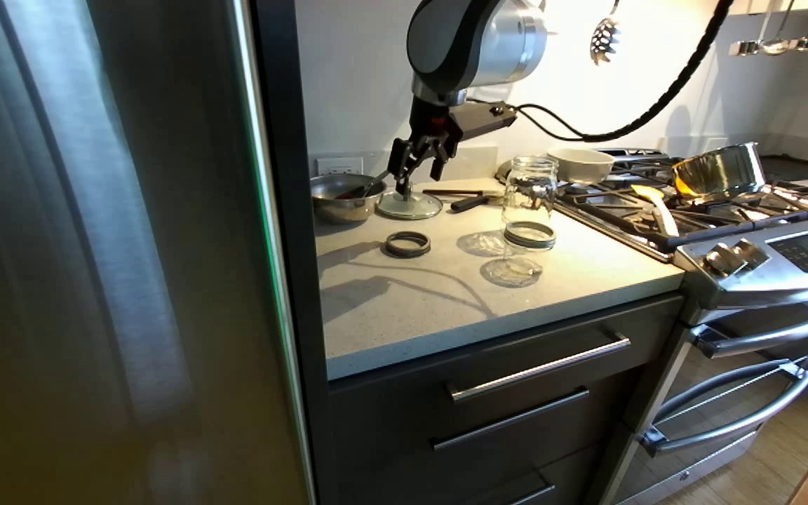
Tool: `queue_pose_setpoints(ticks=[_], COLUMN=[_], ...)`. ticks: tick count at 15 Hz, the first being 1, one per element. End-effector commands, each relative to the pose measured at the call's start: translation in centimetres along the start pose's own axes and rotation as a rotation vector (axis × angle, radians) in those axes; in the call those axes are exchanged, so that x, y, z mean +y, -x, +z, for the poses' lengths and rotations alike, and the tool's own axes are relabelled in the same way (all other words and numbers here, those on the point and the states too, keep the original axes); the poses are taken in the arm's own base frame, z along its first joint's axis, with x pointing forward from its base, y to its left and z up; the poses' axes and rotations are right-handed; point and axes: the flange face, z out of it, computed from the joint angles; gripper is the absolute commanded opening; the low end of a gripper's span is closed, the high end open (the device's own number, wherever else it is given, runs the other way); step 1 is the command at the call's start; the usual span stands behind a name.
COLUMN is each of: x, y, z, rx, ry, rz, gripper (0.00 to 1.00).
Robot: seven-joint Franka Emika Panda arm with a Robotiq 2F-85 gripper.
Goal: Remove the canning lids from the two jars and put them on the counter top one at a time
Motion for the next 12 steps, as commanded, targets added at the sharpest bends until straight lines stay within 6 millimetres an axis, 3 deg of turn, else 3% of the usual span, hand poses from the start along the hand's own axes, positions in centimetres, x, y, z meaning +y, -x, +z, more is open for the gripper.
queue_pose_setpoints(ticks=[1,4,12], x=[0.1,0.0,-0.1], y=[0.4,1.2,1.6], z=[-0.8,-2.2,-2.1], rx=[-0.023,-0.043,-0.050], ry=[-0.013,-0.031,-0.036], rz=[0.017,0.038,0.041], gripper=[1.00,1.00,1.00])
